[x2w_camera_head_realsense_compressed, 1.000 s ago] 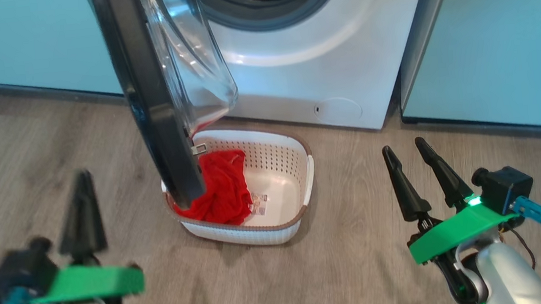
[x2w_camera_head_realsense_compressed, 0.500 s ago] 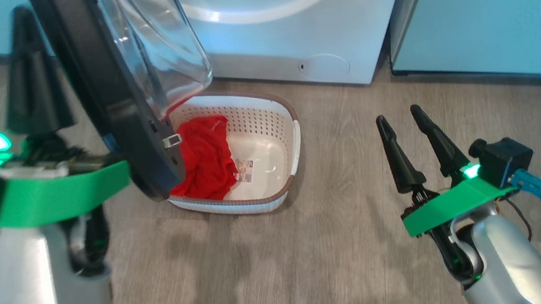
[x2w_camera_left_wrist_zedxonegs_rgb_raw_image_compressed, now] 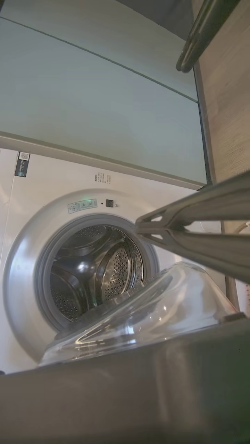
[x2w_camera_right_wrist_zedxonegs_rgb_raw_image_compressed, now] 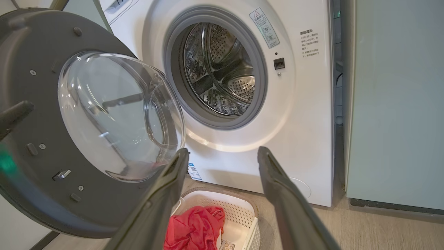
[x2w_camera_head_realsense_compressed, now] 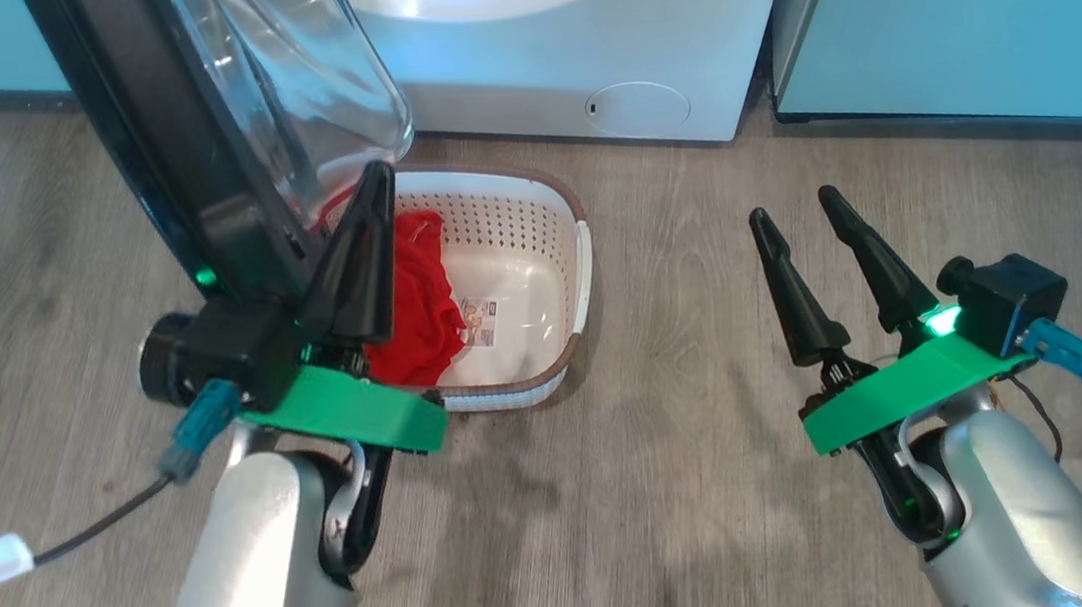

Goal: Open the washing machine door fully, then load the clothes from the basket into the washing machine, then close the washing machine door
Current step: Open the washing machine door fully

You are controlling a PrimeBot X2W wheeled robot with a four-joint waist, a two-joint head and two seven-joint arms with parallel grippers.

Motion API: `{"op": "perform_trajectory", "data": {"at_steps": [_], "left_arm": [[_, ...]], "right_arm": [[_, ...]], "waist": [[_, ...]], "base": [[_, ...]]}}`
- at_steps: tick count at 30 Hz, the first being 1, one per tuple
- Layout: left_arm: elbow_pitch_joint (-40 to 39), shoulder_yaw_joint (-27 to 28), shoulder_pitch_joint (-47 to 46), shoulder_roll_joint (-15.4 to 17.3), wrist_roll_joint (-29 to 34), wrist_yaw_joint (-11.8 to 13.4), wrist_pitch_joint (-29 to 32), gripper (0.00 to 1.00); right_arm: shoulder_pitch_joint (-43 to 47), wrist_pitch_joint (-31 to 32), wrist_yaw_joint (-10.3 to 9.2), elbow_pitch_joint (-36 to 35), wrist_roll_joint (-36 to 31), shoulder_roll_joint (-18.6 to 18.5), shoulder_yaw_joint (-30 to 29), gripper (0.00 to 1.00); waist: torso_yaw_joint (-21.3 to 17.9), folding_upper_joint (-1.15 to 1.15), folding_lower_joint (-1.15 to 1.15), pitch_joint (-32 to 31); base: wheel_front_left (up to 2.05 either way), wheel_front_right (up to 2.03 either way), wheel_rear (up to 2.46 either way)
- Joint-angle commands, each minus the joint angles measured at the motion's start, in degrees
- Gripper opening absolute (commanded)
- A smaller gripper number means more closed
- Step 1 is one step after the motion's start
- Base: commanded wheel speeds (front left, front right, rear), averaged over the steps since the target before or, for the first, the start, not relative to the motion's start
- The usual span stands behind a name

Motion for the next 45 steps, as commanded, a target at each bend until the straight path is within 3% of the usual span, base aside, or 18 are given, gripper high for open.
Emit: {"op": "perform_trajectory", "data": {"at_steps": [1,28,45], "left_arm": [[-1.7,1.5,-2.0,0.7,-0.3,0.5,-0.3,0.0],[10.6,3.7,-0.3,0.7,-3.6,1.6,-0.3,0.0],[14.1,17.6,-3.6,0.9,1.1,-1.9,-0.3,0.0]], "right_arm": [[-1.6,-0.5,0.0,-1.6,-0.5,0.6,1.2,1.0],[-0.9,-0.5,0.0,0.2,-0.9,0.6,2.5,1.0],[-2.7,-0.5,0.0,3.1,-4.4,0.3,4.8,1.0]], "waist": [[0.1,0.0,0.0,0.1],[6.4,0.0,0.0,-1.4],[13.4,0.0,0.0,3.2]], "base": [[0.0,0.0,0.0],[0.0,0.0,0.0],[0.0,0.0,0.0]]}}
